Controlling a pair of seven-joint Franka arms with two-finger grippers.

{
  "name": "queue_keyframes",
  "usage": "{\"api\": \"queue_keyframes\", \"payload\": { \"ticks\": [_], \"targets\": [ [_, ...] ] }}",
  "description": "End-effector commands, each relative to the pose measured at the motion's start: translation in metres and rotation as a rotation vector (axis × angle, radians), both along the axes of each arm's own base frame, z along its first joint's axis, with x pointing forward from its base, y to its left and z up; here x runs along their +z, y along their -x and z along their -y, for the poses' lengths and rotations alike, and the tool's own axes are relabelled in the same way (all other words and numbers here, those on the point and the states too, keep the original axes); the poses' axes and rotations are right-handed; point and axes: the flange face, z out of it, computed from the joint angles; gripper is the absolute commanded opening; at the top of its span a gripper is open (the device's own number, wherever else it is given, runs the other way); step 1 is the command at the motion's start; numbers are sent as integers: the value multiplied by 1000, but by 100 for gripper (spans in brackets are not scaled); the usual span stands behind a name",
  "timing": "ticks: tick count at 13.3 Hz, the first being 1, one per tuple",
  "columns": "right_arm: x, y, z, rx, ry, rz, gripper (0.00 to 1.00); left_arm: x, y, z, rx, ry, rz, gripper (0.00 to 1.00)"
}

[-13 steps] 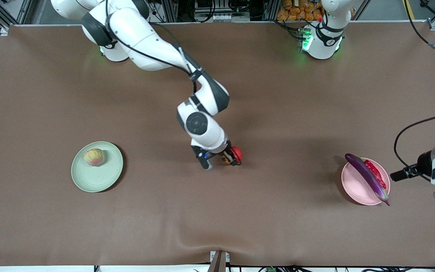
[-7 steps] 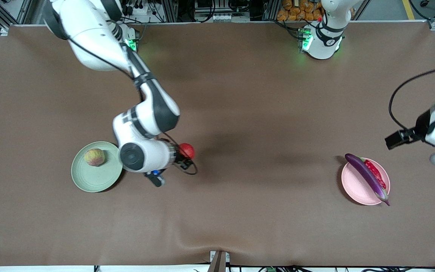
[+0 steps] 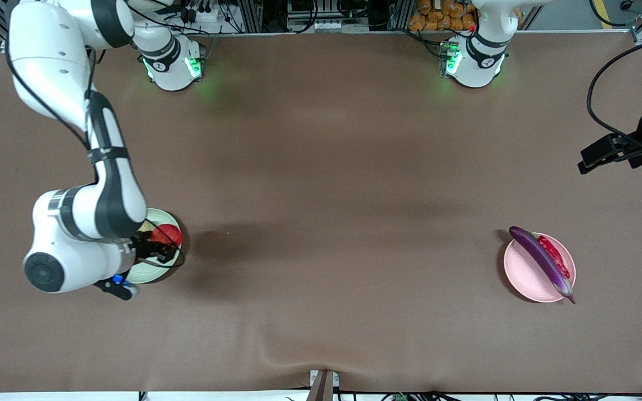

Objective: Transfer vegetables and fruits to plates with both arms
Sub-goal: 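Carry the pomegranate to the green plate while the left gripper withdraws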

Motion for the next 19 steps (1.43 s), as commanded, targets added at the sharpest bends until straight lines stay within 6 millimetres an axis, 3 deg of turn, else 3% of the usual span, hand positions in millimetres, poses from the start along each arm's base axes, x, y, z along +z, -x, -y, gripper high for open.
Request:
{"api": "queue_keyframes", "payload": {
  "ticks": [1, 3, 4, 6, 8, 12, 15, 19],
  "targets": [
    [-39, 12, 26, 29, -19, 38, 0, -2, 29, 1, -12, 21, -33, 100],
    [-56, 13, 27, 20, -14, 75, 0, -12, 40, -2, -20, 17, -68, 100],
    [-57, 13, 27, 22, -14, 75, 7, -10, 46, -3, -17, 17, -67, 100],
    [-54, 12, 38, 23, -21, 78, 100, -5, 61, -5, -20, 1, -56, 100],
    [-36, 13, 34, 31, -43, 32, 100, 6, 74, -9, -17, -8, -22, 100],
    [54, -1, 28, 54, -97, 7, 100, 16, 78, 14, -67, -100, 0, 100],
    [96, 0, 30, 86, -111, 33, 100, 16, 76, 16, -53, -61, -3, 100],
    [206, 17, 29, 121, -111, 191, 100, 16, 76, 28, -64, -29, -6, 100]
  ]
}}
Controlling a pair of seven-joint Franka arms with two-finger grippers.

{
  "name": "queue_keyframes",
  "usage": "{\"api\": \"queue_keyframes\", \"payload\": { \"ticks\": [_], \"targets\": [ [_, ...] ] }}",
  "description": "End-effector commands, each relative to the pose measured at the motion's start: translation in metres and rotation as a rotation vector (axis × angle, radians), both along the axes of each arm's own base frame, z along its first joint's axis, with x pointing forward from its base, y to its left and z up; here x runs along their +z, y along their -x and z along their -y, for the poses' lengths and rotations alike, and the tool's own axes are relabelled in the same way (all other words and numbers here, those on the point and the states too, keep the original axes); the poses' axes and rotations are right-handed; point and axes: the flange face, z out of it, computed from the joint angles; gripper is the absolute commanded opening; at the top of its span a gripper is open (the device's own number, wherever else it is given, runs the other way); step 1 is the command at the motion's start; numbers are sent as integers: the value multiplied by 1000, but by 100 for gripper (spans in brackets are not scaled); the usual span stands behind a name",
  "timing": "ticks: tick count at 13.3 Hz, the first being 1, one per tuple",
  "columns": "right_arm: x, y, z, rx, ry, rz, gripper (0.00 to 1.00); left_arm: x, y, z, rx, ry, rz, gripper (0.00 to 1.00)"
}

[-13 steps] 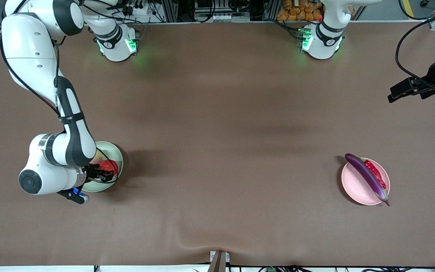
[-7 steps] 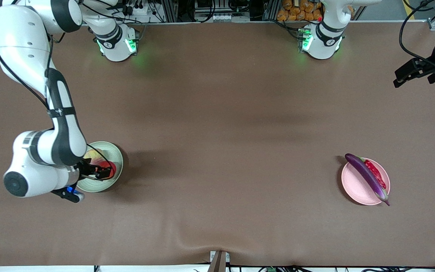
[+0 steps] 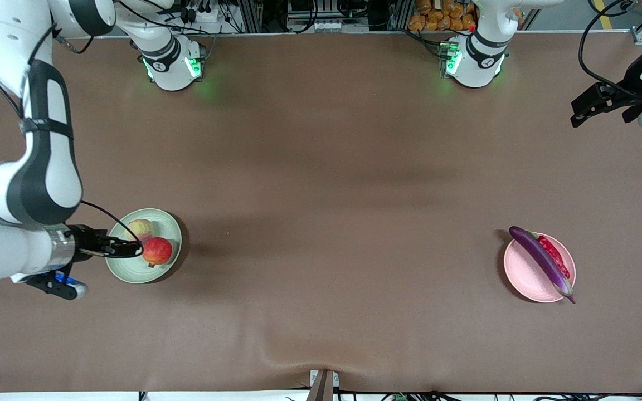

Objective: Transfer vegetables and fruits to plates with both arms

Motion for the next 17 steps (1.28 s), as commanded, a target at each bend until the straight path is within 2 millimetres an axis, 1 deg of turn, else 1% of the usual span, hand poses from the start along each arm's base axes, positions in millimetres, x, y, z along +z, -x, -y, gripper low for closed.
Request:
{"api": "queue_keyframes", "payload": {
  "ticks": [1, 3, 4, 5, 6, 7, 8, 11, 12, 13, 17],
  "targets": [
    [84, 26, 3, 37, -17, 81, 100, 4, 4, 8, 1, 30, 9, 100],
    [116, 45, 5, 49, 12, 78, 100, 2, 5, 16, -14, 28, 3, 100],
    [143, 59, 5, 68, 45, 97, 100, 3, 5, 21, -23, 26, 3, 100],
    [169, 71, -1, 134, 94, 143, 100, 5, 5, 23, -27, 25, 8, 100],
    [180, 78, -6, 199, 120, 163, 100, 5, 5, 24, -28, 27, 7, 100],
    [189, 87, -5, 237, 116, 170, 100, 4, 6, 23, -27, 26, 3, 100],
    [192, 99, 1, 229, 112, 179, 100, 4, 9, 22, -25, 24, -15, 100],
    [199, 149, 6, 226, 110, 276, 100, 7, 12, 18, -17, 23, -14, 100],
    [201, 159, 6, 235, 110, 278, 100, 7, 12, 18, -15, 23, -14, 100],
    [204, 161, 4, 254, 112, 278, 100, 7, 12, 18, -15, 22, -14, 100],
    [225, 179, 18, 383, 119, 292, 100, 9, 14, 18, -17, 23, -9, 100]
  ]
}}
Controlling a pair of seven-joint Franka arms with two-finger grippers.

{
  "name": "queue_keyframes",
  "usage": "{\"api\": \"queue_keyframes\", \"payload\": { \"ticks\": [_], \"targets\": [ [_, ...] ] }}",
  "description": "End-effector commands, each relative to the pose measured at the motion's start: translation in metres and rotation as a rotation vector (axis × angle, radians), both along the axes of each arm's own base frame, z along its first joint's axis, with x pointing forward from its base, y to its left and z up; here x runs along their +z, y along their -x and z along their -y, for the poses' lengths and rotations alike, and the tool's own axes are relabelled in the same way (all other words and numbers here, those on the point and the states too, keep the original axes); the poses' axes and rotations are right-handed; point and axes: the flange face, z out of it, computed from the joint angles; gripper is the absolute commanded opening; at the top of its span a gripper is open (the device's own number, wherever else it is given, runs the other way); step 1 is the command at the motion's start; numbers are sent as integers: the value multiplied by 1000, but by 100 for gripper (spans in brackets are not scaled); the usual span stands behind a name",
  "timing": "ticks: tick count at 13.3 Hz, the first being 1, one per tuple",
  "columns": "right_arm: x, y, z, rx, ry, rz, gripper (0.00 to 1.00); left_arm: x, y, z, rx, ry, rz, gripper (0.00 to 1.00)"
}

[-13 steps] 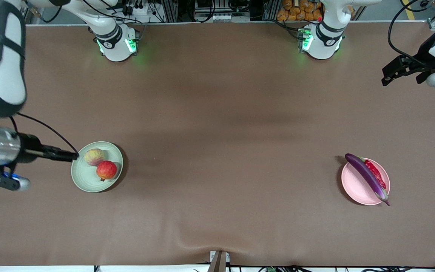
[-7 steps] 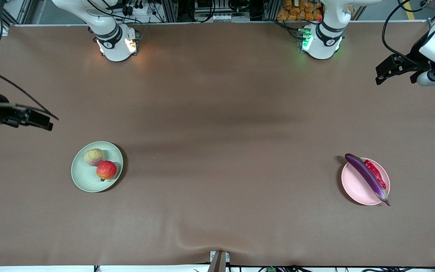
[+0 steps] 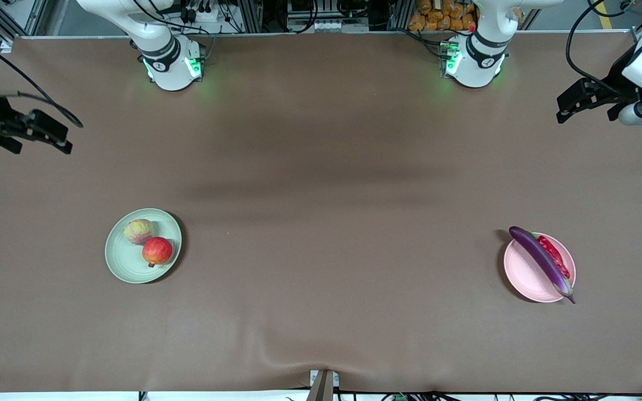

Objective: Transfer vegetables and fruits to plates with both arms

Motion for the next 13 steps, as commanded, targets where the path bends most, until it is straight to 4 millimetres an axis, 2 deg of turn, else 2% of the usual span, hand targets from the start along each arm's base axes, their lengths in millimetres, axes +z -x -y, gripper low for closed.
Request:
{"api": "queue_keyframes", "payload": {
  "ticks": [1, 13],
  "targets": [
    [6, 17, 8, 63, 38, 1, 100, 9, 9, 0, 14, 10, 4, 100],
    [8, 14, 13, 62, 48, -6, 100, 29, 3, 2, 31, 9, 14, 100]
  ]
}}
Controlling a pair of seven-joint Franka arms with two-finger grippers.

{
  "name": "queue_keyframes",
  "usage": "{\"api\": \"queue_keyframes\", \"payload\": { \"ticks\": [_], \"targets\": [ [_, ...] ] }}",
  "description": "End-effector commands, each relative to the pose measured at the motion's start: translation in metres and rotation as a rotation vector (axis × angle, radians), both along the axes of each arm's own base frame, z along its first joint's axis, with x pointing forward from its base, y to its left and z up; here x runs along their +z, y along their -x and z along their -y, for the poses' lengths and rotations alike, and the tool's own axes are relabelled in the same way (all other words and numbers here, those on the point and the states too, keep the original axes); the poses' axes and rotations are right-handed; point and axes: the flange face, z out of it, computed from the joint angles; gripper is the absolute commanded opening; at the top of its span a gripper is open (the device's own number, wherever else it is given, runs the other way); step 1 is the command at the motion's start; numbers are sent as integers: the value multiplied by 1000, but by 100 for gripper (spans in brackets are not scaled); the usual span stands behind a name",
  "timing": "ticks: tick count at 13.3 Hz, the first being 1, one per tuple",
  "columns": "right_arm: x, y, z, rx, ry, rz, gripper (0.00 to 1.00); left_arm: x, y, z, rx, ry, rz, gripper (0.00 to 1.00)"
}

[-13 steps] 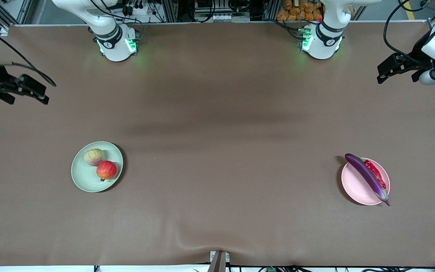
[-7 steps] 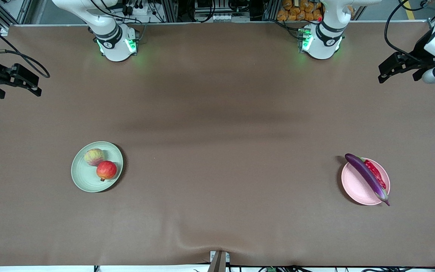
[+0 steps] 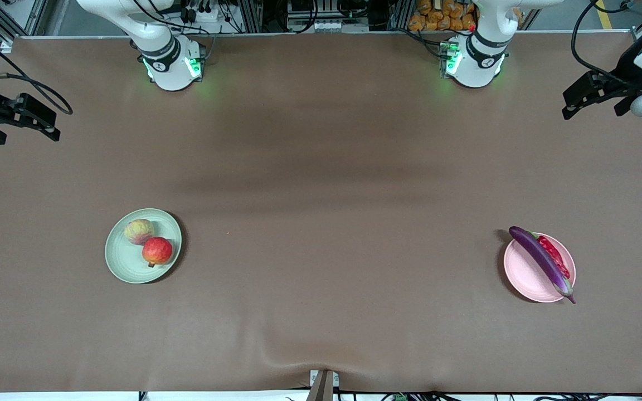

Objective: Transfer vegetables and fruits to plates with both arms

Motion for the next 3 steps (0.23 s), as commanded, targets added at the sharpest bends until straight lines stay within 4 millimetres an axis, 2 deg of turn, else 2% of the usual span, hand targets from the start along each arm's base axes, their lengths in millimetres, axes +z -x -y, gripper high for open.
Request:
{"api": "queue_keyframes", "payload": {
  "ticks": [1, 3],
  "targets": [
    [3, 7, 4, 11, 18, 1, 100, 10, 1, 0, 15, 7, -11, 100],
    [3, 7, 2, 14, 18, 3, 100, 9, 1, -2, 21, 8, -13, 100]
  ]
}}
